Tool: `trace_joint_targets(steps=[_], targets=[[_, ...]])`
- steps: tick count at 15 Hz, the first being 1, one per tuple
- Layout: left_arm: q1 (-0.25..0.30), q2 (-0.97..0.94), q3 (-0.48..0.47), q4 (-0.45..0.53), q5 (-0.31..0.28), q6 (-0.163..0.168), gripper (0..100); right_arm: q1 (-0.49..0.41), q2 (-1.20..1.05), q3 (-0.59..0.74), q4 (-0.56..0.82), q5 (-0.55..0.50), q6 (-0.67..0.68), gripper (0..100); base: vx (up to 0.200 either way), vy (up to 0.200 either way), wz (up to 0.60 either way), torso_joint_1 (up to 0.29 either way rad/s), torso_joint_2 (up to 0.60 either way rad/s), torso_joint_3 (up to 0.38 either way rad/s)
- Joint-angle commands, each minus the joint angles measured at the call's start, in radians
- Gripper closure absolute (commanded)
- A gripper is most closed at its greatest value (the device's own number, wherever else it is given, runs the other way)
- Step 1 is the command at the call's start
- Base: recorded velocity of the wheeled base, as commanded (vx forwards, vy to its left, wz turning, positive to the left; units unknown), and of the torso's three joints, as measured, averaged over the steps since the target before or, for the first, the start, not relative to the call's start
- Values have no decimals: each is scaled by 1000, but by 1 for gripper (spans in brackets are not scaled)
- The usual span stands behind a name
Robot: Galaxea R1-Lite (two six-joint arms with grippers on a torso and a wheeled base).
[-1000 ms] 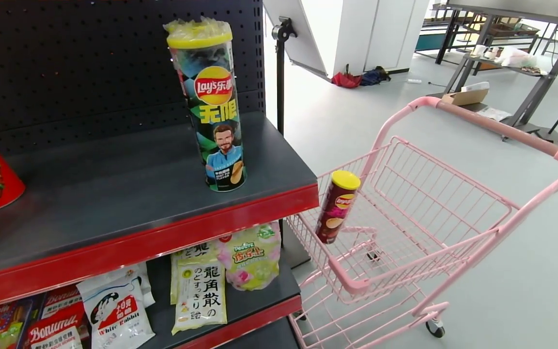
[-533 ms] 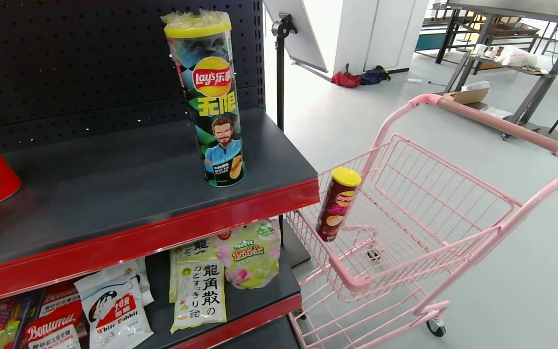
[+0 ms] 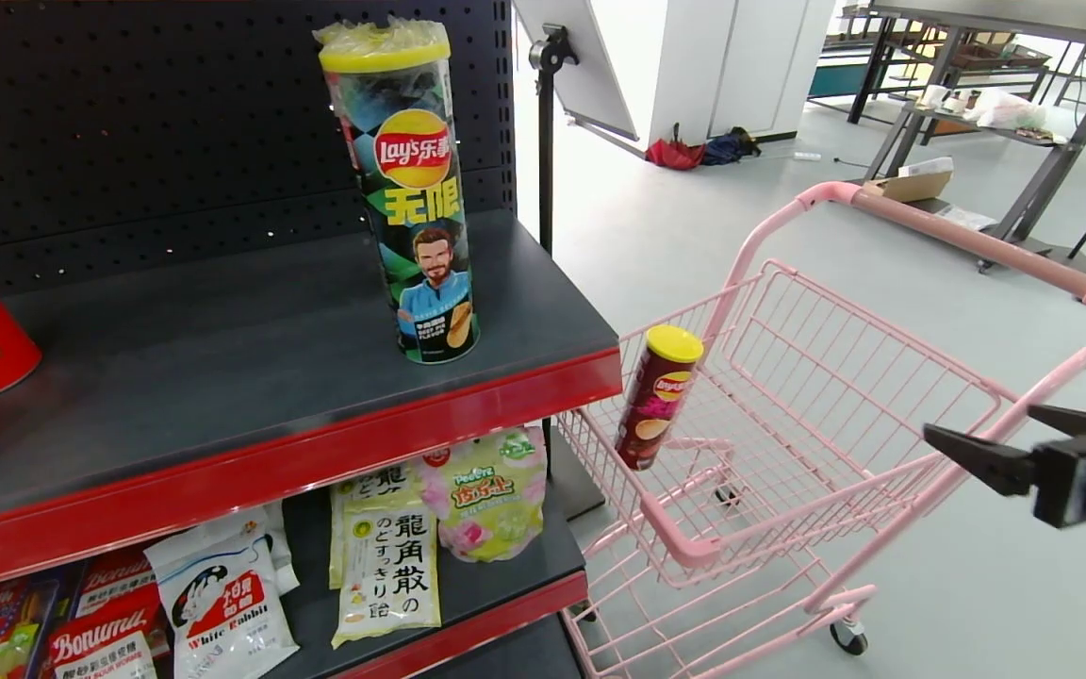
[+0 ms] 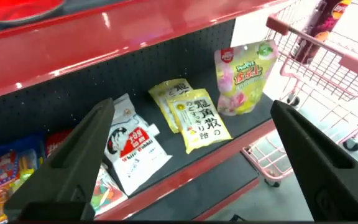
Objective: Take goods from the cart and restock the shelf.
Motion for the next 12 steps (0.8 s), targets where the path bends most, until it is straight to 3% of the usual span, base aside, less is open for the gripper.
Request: trace_joint_targets(steps=[1,5,8,12], targets=[[0,0,18,-1,-1,1,0,125,397,-160,-183,60,88,0,0,0,0,0,0,0],[0,2,38,-1,-4,3,0,188,606,-199,-371,136,97,0,0,0,0,0,0,0],[0,2,41,-1,-9,4,0,204,802,-229,-615,139,94,0,0,0,0,0,0,0],[0,2,53,-1,-9,6,0,241,852,-284,-620,139,111,0,0,0,0,0,0,0]])
